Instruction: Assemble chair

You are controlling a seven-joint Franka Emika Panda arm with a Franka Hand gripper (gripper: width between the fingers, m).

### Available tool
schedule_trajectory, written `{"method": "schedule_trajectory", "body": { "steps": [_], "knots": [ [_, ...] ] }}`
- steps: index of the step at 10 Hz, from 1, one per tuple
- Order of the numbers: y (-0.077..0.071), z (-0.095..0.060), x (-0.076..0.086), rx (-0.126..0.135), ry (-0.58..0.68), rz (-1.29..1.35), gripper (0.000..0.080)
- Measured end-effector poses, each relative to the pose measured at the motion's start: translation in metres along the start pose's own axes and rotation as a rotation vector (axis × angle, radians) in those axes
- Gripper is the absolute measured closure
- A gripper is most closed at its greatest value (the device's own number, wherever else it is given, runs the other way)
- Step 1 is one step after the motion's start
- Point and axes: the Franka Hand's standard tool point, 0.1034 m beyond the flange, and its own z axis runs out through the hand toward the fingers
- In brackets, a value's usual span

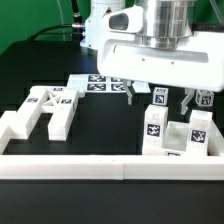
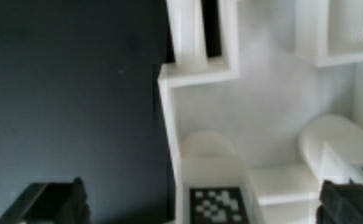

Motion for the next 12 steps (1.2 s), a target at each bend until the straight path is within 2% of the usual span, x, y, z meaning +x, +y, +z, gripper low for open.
{"method": "schedule_trajectory", "body": {
  "steps": [9,12],
  "knots": [
    [0.007,0.054,-0.018,-0.038,-0.001,-0.022,0.0151],
    [0.009,0.061,-0.020,-0.044,-0.004,-0.023,0.0151]
  ]
}}
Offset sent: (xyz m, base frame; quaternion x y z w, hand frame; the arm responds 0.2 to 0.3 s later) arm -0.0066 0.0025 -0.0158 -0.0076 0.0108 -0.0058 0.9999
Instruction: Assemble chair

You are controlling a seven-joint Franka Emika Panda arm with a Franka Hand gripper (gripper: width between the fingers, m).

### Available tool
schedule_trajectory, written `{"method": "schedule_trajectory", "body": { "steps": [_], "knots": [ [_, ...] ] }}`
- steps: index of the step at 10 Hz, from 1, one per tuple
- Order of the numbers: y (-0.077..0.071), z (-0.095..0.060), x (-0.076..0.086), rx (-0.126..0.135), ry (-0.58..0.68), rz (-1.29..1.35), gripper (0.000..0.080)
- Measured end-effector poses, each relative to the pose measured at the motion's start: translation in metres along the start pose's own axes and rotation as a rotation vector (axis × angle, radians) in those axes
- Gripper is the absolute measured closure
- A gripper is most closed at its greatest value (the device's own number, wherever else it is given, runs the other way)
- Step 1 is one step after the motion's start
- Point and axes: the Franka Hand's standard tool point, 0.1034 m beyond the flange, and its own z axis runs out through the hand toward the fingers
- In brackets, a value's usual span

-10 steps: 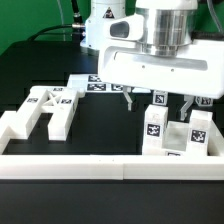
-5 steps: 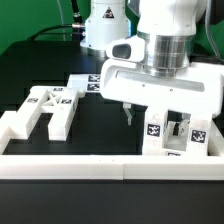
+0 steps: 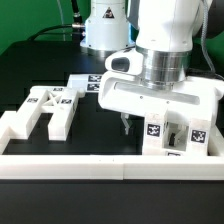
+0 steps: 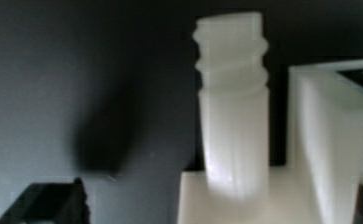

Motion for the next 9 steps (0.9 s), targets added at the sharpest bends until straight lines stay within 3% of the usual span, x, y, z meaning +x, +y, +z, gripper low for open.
{"method": "schedule_trajectory", "body": {
  "steps": [3,5,6,7,9],
  "knots": [
    [0.0017,0.0002,0.0009,-0.001,0.000,0.002,0.0151],
    [0.0017,0.0003,0.0007,-0.001,0.000,0.002,0.0403],
    [0.0009,-0.0011,0.0020,0.002,0.005,0.002,0.0403],
    [0.0008,-0.0011,0.0021,0.002,0.005,0.002,0.0471],
    [0.0007,-0.0013,0.0024,0.003,0.006,0.002,0.0471]
  ]
}}
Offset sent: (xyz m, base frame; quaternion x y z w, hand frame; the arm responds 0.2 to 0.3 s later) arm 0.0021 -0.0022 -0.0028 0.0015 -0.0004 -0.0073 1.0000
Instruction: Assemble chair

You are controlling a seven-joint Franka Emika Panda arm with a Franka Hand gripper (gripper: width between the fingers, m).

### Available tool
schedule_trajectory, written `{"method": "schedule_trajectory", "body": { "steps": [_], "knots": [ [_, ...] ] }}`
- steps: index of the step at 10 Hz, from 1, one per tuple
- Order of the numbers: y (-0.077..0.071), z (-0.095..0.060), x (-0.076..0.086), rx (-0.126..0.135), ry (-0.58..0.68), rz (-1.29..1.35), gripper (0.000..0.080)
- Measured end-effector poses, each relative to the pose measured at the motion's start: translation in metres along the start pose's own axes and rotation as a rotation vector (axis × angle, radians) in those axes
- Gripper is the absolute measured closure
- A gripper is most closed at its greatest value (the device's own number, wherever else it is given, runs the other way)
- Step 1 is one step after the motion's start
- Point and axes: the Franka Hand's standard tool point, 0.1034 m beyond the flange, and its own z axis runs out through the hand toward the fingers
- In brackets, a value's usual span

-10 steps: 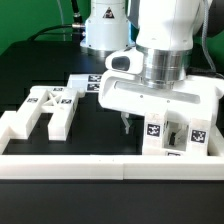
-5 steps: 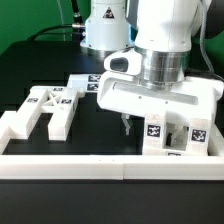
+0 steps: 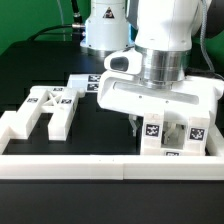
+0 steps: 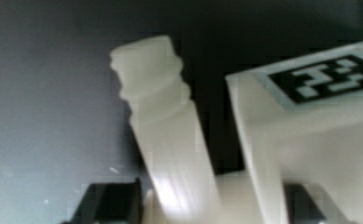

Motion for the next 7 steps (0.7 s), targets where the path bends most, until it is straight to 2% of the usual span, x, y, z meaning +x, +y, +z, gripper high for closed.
{"method": "schedule_trajectory", "body": {
  "steps": [2,3,5,7],
  "knots": [
    [-0.001,-0.003,0.001,0.003,0.001,0.001,0.0471],
    [0.000,-0.013,0.002,0.005,-0.010,-0.008,0.0471],
    [0.007,-0.046,0.010,0.025,-0.021,-0.030,0.0471],
    [0.019,-0.071,0.017,0.031,-0.060,-0.056,0.0471]
  ]
}}
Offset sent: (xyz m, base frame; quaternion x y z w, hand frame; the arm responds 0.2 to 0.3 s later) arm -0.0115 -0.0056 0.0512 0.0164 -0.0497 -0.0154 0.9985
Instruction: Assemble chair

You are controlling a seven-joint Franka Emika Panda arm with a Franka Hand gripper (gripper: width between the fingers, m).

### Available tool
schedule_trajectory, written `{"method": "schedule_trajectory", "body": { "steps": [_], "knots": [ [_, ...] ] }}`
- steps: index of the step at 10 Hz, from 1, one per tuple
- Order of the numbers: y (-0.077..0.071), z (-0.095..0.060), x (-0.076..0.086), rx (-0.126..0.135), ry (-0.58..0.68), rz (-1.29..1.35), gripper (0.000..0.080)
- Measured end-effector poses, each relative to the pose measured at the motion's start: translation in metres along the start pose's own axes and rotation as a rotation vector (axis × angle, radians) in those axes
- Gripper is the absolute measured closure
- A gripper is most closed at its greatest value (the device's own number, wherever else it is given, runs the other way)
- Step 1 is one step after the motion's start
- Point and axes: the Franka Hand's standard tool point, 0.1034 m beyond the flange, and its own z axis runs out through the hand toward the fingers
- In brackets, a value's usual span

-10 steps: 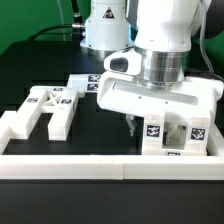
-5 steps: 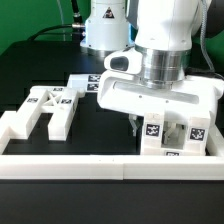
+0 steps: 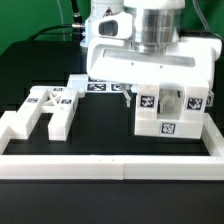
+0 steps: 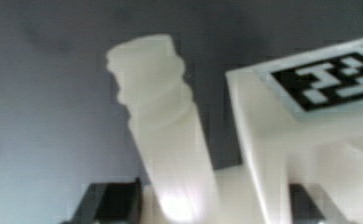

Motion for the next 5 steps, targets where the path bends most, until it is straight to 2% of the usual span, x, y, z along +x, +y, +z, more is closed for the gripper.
{"method": "schedule_trajectory", "body": {
  "steps": [1,3,5],
  "knots": [
    [0.0039,-0.0131,0.0053,0.003,-0.019,0.002,0.0471],
    [0.0055,-0.0070,0.0029,-0.004,-0.035,0.002,0.0471],
    [0.0130,-0.0061,-0.0043,-0.028,-0.148,0.007,0.0471]
  ]
}}
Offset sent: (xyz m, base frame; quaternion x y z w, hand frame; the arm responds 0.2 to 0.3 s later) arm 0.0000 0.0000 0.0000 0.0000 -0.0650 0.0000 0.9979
